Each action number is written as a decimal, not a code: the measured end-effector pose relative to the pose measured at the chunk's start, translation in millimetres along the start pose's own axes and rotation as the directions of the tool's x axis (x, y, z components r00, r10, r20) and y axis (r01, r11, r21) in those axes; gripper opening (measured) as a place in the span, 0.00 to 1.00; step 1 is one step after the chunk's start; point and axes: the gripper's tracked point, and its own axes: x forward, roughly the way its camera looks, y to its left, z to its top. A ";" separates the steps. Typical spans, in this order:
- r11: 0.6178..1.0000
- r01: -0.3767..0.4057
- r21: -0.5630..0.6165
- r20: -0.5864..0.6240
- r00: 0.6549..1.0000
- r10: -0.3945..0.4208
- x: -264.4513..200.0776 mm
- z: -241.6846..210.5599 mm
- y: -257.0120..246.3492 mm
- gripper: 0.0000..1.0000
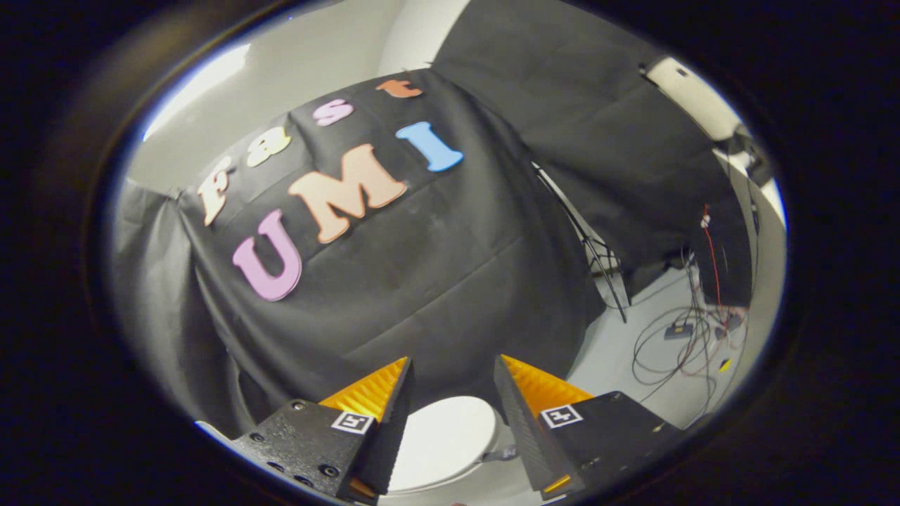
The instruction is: Open the toilet lid.
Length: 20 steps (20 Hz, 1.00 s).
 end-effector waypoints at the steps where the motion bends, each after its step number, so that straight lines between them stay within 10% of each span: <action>1: 0.999 0.018 0.039 -0.002 1.000 -0.017 6.4 -7.8 -4.5 0.71; 20: 0.890 0.169 0.423 -0.344 0.939 -0.015 82.5 -215.1 -75.0 0.65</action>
